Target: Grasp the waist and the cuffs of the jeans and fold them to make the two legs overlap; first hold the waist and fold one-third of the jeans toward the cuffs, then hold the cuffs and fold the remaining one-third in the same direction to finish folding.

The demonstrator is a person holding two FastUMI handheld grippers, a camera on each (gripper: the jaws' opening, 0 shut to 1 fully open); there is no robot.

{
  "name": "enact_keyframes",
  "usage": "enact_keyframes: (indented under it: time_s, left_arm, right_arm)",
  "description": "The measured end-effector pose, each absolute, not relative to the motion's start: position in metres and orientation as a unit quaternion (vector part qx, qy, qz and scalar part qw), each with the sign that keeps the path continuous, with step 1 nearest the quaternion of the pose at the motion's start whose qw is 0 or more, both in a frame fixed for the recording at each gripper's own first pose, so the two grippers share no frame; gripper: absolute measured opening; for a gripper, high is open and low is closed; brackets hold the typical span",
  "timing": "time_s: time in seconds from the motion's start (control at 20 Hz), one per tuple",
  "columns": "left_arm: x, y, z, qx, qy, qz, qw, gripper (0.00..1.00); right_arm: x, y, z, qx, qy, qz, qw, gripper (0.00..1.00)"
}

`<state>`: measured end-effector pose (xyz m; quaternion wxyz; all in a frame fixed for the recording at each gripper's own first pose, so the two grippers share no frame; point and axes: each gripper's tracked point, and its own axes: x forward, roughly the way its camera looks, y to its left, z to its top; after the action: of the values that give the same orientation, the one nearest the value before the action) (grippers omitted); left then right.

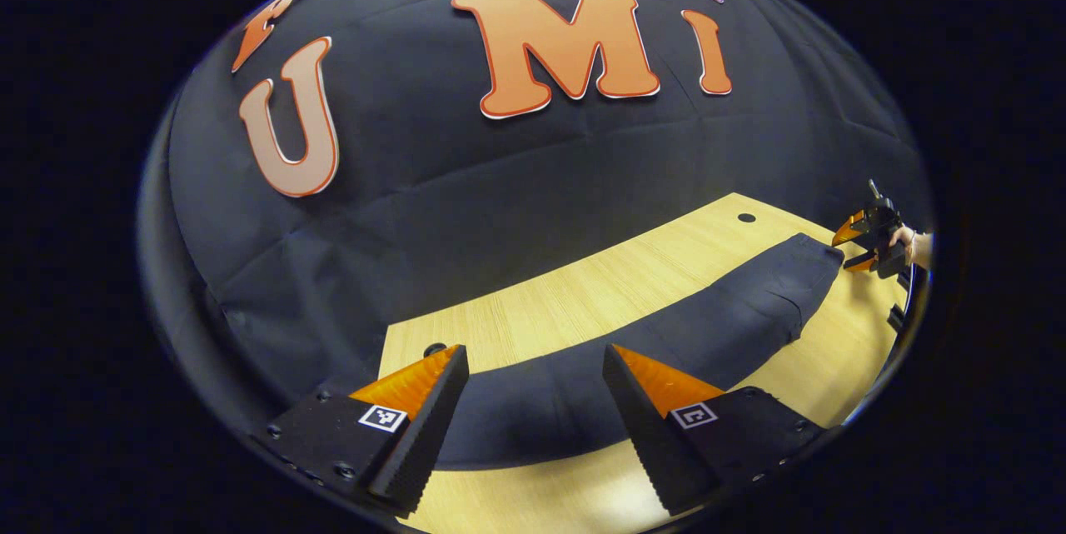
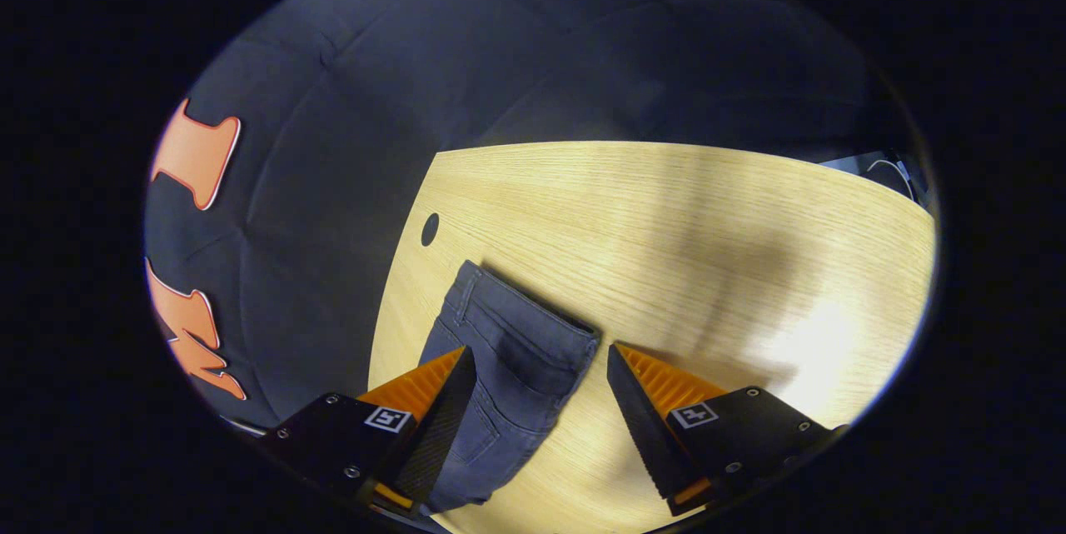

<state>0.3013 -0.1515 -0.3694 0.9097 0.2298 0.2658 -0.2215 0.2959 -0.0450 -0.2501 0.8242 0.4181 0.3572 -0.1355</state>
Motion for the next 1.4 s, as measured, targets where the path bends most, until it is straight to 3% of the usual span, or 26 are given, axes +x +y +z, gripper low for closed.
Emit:
enact_keyframes:
  time_s: [0.05, 0.25, 0.35, 0.45, 0.6, 0.85, 1.15, 1.4]
  left_arm:
    - [0.288, -0.158, -0.369, 0.221, 0.272, -0.215, 0.912, 0.99]
    - [0.274, -0.138, -0.380, 0.199, 0.294, -0.185, 0.917, 0.99]
    - [0.270, -0.126, -0.387, 0.174, 0.307, -0.186, 0.917, 0.99]
    - [0.276, -0.109, -0.387, 0.168, 0.307, -0.190, 0.917, 0.99]
    - [0.297, -0.081, -0.379, 0.151, 0.293, -0.203, 0.922, 0.99]
    - [0.322, -0.028, -0.371, 0.119, 0.279, -0.209, 0.930, 0.99]
    - [0.341, 0.033, -0.370, 0.095, 0.267, -0.193, 0.939, 0.99]
    - [0.343, 0.070, -0.379, 0.064, 0.277, -0.166, 0.944, 0.99]
  right_arm:
    - [0.297, -0.050, -0.255, 0.409, 0.356, -0.148, 0.827, 0.95]
    - [0.309, -0.061, -0.263, 0.388, 0.323, -0.181, 0.844, 0.33]
    - [0.316, -0.056, -0.261, 0.407, 0.315, -0.197, 0.834, 0.01]
    - [0.314, -0.059, -0.251, 0.392, 0.303, -0.200, 0.845, 0.00]
    - [0.313, -0.047, -0.218, 0.313, 0.273, -0.179, 0.892, 0.00]
    - [0.323, -0.002, -0.191, 0.167, 0.228, -0.111, 0.953, 0.00]
    - [0.337, 0.027, -0.221, 0.086, 0.251, 0.024, 0.964, 0.00]
    - [0.334, 0.027, -0.226, 0.035, 0.321, 0.077, 0.943, 0.00]
